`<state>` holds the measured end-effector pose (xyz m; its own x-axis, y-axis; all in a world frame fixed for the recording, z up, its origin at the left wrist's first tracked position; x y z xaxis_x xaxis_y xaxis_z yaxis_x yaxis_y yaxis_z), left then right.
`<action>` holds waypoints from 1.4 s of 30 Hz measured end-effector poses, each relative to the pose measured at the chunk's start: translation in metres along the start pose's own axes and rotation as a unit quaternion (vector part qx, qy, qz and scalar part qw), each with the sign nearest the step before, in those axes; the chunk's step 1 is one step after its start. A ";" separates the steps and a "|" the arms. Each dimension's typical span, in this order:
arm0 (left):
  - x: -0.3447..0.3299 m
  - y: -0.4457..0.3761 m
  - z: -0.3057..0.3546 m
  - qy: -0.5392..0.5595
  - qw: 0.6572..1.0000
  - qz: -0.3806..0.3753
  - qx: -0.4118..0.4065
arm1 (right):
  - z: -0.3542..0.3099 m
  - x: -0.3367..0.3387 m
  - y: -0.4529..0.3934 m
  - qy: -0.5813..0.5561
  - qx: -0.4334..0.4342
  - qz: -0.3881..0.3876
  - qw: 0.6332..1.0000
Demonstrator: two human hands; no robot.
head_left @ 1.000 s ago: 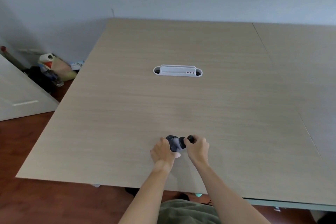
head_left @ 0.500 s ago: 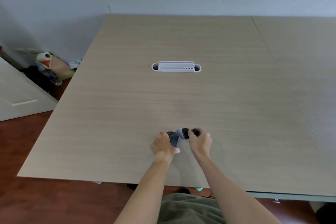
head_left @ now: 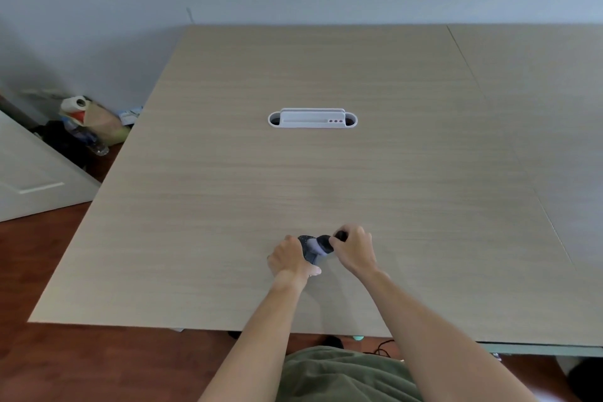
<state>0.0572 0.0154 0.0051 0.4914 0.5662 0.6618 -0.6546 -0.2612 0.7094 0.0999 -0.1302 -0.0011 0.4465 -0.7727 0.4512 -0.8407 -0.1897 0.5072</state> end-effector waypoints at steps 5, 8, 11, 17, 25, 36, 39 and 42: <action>0.001 -0.002 -0.002 0.010 1.000 -0.010 -0.008 | 0.002 0.007 0.001 -0.002 0.001 0.059 0.998; 0.001 -0.004 -0.004 0.020 1.000 -0.014 -0.014 | 0.001 0.004 0.001 0.013 0.023 0.021 0.999; 0.001 -0.005 -0.003 0.009 1.000 -0.017 -0.019 | 0.007 0.004 0.002 0.043 -0.002 0.036 0.998; 0.003 -0.006 -0.003 -0.002 0.999 -0.012 -0.031 | 0.000 0.001 0.003 0.012 0.028 0.015 0.999; -0.002 -0.006 -0.005 0.003 0.999 -0.015 -0.036 | -0.005 0.004 0.003 0.008 0.027 0.032 0.999; -0.001 -0.004 -0.007 0.014 0.998 -0.015 -0.060 | -0.013 0.005 -0.003 0.064 0.016 -0.007 0.998; 0.000 -0.005 -0.007 -0.005 0.998 -0.017 -0.058 | -0.011 0.008 -0.001 0.109 -0.015 0.003 0.994; 0.002 -0.007 -0.008 -0.021 0.998 -0.021 -0.053 | -0.013 0.010 -0.003 0.067 0.007 0.029 0.997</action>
<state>0.0582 0.0248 -0.0004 0.5414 0.5414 0.6433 -0.6887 -0.1533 0.7086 0.1110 -0.1300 0.0114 0.4326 -0.6957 0.5735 -0.8704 -0.1565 0.4668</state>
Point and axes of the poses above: each hand's wrist, its own y-axis away from the middle knuckle, its own x-axis out of the back of the hand, z = x × y, the point moved 3 cm from there along -y, towards the middle knuckle, and after that the axes turned 14 degrees about -z, right-handed, at the moved point
